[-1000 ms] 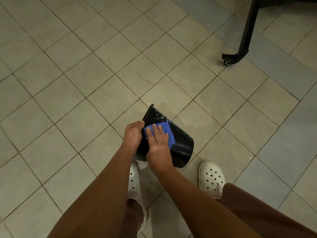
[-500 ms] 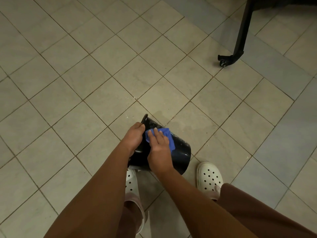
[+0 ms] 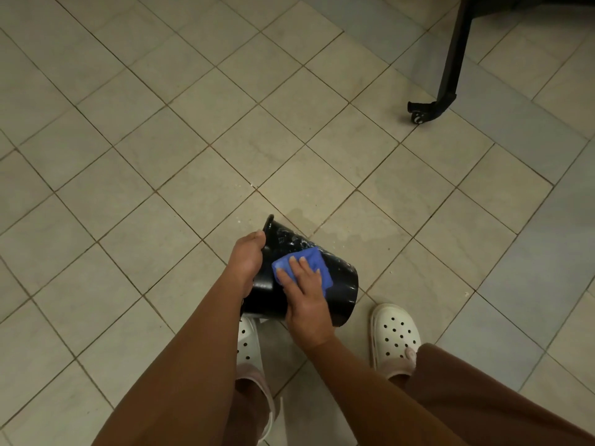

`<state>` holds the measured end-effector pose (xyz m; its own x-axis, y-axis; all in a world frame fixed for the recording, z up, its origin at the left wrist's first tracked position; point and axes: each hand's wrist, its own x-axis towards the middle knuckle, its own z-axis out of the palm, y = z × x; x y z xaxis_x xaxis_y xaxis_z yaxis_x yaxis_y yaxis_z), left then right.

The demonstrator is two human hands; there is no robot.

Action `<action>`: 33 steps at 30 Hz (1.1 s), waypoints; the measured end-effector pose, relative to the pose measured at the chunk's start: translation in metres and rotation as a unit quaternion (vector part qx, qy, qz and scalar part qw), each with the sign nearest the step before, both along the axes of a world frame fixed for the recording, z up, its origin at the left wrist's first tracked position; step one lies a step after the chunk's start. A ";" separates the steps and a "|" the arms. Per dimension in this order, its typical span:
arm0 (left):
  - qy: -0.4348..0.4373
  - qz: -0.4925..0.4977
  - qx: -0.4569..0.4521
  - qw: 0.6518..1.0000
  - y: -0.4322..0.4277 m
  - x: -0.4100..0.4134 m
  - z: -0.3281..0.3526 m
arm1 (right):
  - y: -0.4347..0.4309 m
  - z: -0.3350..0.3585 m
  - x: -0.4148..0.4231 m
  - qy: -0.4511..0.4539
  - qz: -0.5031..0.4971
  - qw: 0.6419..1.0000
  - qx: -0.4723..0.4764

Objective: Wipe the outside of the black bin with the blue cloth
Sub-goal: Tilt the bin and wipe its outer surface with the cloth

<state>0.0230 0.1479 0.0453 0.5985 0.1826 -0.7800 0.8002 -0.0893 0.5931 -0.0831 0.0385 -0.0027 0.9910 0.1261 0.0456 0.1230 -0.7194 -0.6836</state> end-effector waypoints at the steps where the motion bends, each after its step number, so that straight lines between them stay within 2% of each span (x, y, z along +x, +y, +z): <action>1: -0.003 -0.002 -0.002 1.000 0.001 -0.001 0.002 | 0.004 0.003 0.007 -0.002 0.027 1.000 -0.009; 5: -0.025 0.010 -0.001 1.000 0.005 -0.003 0.002 | 0.015 0.013 0.039 0.032 0.061 0.997 -0.023; 11: -0.030 0.000 0.014 0.999 0.002 -0.007 0.005 | -0.009 0.013 0.050 0.142 -0.075 0.984 -0.080; 14: -0.027 -0.014 0.007 1.000 0.002 -0.007 0.002 | -0.004 0.016 0.015 0.101 -0.080 0.990 -0.052; 18: -0.041 0.002 -0.023 0.999 0.004 -0.009 0.004 | 0.016 0.017 0.019 0.057 0.001 0.998 -0.018; 21: -0.057 0.006 -0.029 0.998 0.005 -0.011 0.004 | 0.016 0.016 0.060 0.090 -0.003 0.996 -0.013; 25: -0.057 0.006 -0.014 0.998 0.002 -0.010 0.004 | 0.006 0.017 0.082 0.148 -0.056 0.985 -0.063; 27: -0.053 0.000 -0.006 0.999 0.000 -0.009 0.004 | 0.007 0.021 0.063 0.138 -0.071 0.985 -0.074; 30: -0.059 0.006 -0.012 0.998 0.000 -0.008 0.004 | 0.019 0.028 0.034 0.101 -0.026 0.993 -0.063; 33: -0.064 0.021 -0.029 0.997 0.002 -0.011 0.005 | 0.023 0.024 0.052 0.098 -0.005 0.994 -0.055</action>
